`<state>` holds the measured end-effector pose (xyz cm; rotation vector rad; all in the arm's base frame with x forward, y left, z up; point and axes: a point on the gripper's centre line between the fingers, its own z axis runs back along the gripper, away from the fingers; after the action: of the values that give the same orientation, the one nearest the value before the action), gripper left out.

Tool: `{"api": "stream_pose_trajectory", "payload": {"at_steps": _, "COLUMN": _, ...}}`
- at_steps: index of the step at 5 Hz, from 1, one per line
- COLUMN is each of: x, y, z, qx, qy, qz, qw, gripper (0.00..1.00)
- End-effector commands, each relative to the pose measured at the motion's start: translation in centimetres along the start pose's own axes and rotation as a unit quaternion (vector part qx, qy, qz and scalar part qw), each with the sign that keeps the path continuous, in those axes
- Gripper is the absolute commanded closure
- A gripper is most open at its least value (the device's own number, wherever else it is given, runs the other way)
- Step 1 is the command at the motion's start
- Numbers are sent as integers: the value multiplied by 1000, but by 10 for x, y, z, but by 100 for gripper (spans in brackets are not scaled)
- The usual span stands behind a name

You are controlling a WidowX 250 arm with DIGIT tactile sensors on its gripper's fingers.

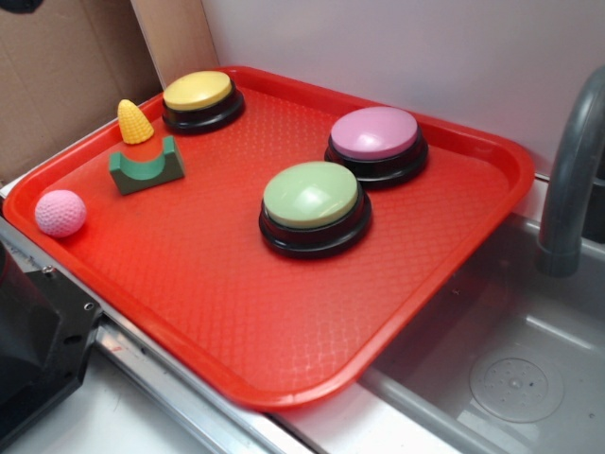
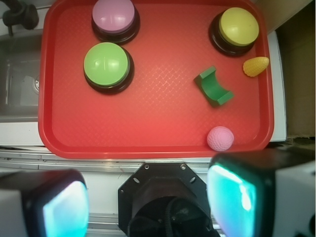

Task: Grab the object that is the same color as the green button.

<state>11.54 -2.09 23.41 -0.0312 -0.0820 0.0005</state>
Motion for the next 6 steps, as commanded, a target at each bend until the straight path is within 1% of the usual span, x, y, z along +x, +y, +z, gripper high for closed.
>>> {"api": "stream_pose_trajectory", "payload": {"at_steps": 1, "x": 0, "y": 0, "z": 0, "qx": 0, "qy": 0, "qz": 0, "qw": 1000, "gripper": 0}}
{"api": "stream_pose_trajectory", "payload": {"at_steps": 2, "x": 44, "y": 51, "z": -48, "qx": -2, "qy": 11, "qz": 51, "qw": 999, "gripper": 0}}
{"api": "stream_pose_trajectory", "payload": {"at_steps": 3, "x": 69, "y": 101, "z": -70, "qx": 64, "qy": 4, "qz": 42, "qw": 997, "gripper": 0}}
{"api": "stream_pose_trajectory", "payload": {"at_steps": 4, "x": 80, "y": 134, "z": -94, "qx": 56, "qy": -24, "qz": 6, "qw": 998, "gripper": 0}}
{"api": "stream_pose_trajectory", "payload": {"at_steps": 5, "x": 75, "y": 159, "z": -130, "qx": 30, "qy": -49, "qz": -49, "qw": 997, "gripper": 0}}
{"api": "stream_pose_trajectory", "payload": {"at_steps": 6, "x": 67, "y": 162, "z": -162, "qx": 21, "qy": -33, "qz": -81, "qw": 996, "gripper": 0}}
